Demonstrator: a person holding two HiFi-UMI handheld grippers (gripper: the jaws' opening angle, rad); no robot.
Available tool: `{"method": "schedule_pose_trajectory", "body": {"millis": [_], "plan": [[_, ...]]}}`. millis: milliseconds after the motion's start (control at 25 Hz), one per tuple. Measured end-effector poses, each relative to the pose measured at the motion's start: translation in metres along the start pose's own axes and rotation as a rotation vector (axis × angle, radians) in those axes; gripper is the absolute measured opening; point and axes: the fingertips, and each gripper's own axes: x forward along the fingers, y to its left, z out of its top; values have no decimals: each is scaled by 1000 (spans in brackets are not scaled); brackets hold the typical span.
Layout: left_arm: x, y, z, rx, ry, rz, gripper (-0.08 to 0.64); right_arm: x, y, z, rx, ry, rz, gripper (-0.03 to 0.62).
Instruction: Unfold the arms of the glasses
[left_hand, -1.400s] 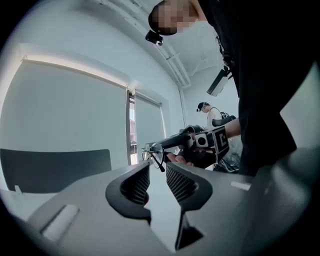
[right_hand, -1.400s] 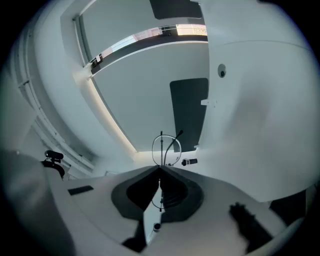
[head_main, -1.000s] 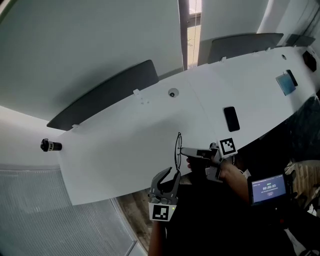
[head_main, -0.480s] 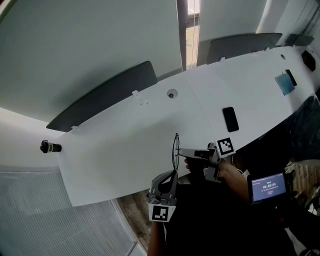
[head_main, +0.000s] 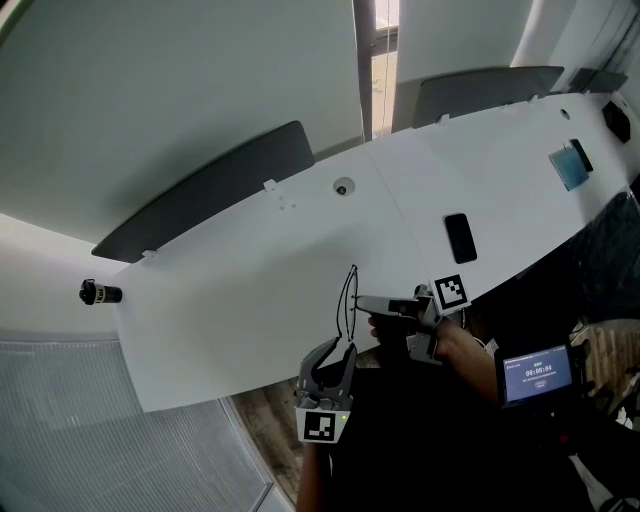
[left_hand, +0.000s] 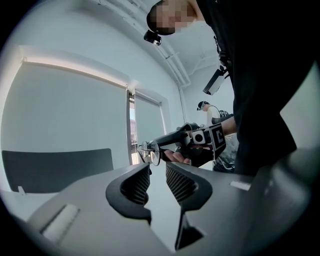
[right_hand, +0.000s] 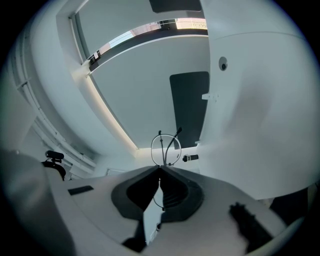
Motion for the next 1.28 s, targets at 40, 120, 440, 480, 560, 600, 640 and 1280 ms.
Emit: {"method": "schedule_pose_trajectory", "body": {"millis": [40, 120, 440, 480, 560, 600, 640, 1280], "plan": [[0, 1, 0, 9, 1, 5, 109, -1, 0, 0, 0, -2, 0, 11], [-1, 3, 0, 13, -2, 12, 109, -2, -1, 2, -2, -7, -5, 11], [-7, 3, -7, -43, 22, 48, 107, -4, 0, 4, -2, -13, -1, 11], [-8, 4, -11, -74, 41, 67, 107, -4, 0, 4, -3, -12, -2, 11], [-7, 8, -10, -48, 49, 87, 107, -2, 0, 2, -1, -6, -2, 11], [-6, 11, -7, -16, 41, 92, 108, -1, 0, 1, -1, -1, -1, 11], [-4, 13, -4, 6, 31, 96, 109, 0, 0, 0, 0, 2, 1, 11], [-4, 14, -6, -52, 39, 103, 61, 1, -8, -8, -42, 57, -49, 11]]}}
